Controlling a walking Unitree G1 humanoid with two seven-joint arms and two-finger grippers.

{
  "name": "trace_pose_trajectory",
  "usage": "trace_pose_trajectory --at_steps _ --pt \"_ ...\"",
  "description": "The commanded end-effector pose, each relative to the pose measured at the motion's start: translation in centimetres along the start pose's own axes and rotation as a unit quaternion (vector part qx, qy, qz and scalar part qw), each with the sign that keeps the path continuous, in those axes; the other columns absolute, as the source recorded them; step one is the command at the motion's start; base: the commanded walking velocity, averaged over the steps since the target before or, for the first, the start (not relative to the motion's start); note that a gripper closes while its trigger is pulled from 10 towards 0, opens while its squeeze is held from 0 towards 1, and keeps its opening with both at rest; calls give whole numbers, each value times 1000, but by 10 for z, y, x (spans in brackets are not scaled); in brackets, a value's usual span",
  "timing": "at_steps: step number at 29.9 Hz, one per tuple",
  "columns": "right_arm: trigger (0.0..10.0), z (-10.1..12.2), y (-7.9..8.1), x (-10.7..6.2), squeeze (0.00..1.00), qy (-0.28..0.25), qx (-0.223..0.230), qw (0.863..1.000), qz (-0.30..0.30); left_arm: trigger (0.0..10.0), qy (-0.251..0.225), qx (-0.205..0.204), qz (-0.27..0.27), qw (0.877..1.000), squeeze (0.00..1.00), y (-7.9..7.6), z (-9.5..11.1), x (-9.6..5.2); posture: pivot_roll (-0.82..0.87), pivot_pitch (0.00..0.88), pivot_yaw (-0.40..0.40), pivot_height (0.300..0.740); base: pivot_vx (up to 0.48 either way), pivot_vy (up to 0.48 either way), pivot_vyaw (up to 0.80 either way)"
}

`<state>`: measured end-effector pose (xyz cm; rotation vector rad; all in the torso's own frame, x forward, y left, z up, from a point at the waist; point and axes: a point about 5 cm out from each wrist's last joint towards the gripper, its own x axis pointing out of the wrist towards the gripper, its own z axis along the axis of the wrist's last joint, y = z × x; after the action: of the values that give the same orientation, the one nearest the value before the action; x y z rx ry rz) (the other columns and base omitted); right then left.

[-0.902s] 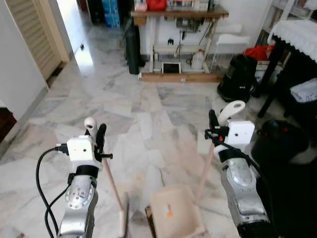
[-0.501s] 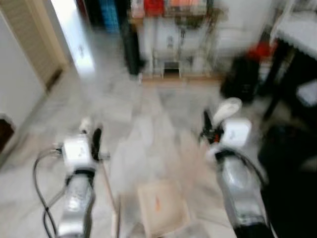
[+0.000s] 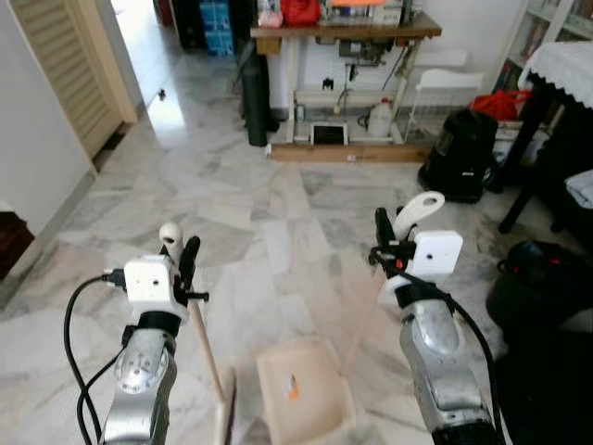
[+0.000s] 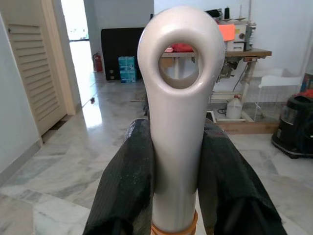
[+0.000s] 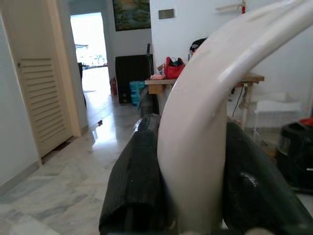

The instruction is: Sweep floor

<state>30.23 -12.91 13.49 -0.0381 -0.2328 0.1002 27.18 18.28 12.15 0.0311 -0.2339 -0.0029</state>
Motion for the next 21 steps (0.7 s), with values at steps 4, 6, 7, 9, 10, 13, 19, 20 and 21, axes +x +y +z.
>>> trace_pose_trajectory --at_steps 4,6,7,9,10,13,19,20,21 --pt "10000 8 1 -1 0 -27 -12 1000 0 10000 -17 1 -18 1000 0 -1 10 5 34 0 43 740 0 0 0" --pt "10000 7 -2 -3 0 -24 -12 1000 -5 10000 -17 1 -19 1000 0 -1 11 6 31 2 45 740 0 0 0" --pt "10000 7 -4 -3 0 -23 -12 1000 -10 10000 -17 1 -19 1000 0 -1 11 7 30 6 45 740 0 0 0" --pt "10000 5 -9 -5 0 -14 -10 1000 -21 10000 -17 2 -18 1000 0 0 11 9 23 6 47 740 0 0 -400" --pt "10000 5 -9 -5 0 -14 -10 1000 -21 10000 -17 2 -18 1000 0 0 11 9 23 6 47 740 0 0 -800" --pt "10000 5 -12 -5 0 -13 -18 999 -27 10000 -17 3 -15 1000 0 1 11 11 21 2 46 740 0 0 -800" --pt "10000 6 -11 -3 0 -13 -14 999 -26 10000 -22 3 -12 1000 0 2 12 13 25 0 43 740 0 0 -800" --pt "10000 7 -11 -1 0 -15 -15 999 -27 10000 -24 3 -10 1000 0 3 13 14 26 0 41 740 0 0 -800" --pt "10000 7 -11 -1 0 -15 -15 999 -27 10000 -24 3 -10 1000 0 3 13 14 26 0 41 740 0 0 -800"
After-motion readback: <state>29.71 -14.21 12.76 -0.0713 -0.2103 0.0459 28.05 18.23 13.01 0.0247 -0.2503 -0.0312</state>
